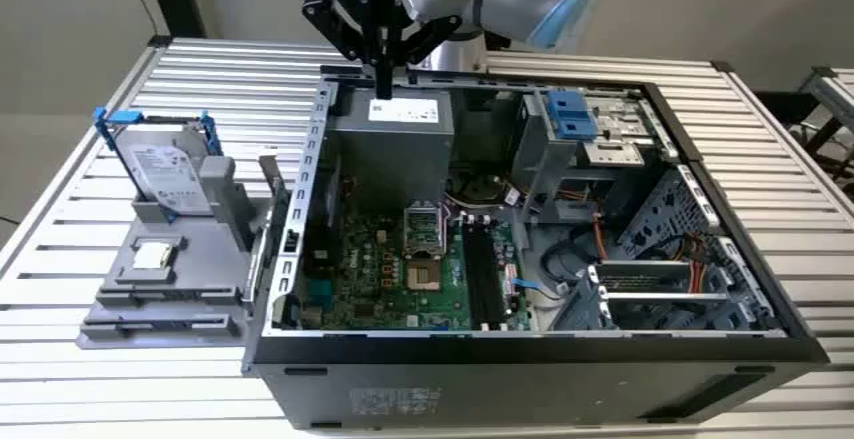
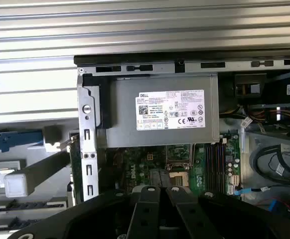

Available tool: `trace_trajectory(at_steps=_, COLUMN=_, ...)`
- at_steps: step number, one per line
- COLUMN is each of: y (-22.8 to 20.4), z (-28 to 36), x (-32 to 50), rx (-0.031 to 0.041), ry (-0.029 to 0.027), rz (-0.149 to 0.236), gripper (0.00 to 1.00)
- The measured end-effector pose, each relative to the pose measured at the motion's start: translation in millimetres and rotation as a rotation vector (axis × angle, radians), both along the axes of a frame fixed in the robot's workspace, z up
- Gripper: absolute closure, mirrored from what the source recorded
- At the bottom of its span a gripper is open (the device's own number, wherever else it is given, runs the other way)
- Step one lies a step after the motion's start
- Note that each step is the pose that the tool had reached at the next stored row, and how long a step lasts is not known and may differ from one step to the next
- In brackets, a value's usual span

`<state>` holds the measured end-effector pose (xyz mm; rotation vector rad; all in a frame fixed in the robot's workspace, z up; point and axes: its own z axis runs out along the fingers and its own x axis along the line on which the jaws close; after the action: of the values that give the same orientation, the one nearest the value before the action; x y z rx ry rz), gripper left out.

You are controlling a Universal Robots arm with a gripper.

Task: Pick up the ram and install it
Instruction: 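Reach for the ram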

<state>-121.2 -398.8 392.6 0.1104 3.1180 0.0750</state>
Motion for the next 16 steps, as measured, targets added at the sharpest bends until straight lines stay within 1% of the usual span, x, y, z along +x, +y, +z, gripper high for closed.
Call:
trace_trajectory(at_steps=11, y=0.0, z=0.0, x=-0.1, rx=0.0, ry=-0.0001, rz=0.0, gripper=1.0)
trace_trajectory(at_steps=14, y=0.0, z=0.0, x=-2.2, rx=0.0, ry=0.0, rz=0.0, gripper=1.0)
trace_trajectory(at_steps=16, y=0.0, z=0.0, x=-5.2, rx=0.0, ry=0.0, rz=0.0, gripper=1.0)
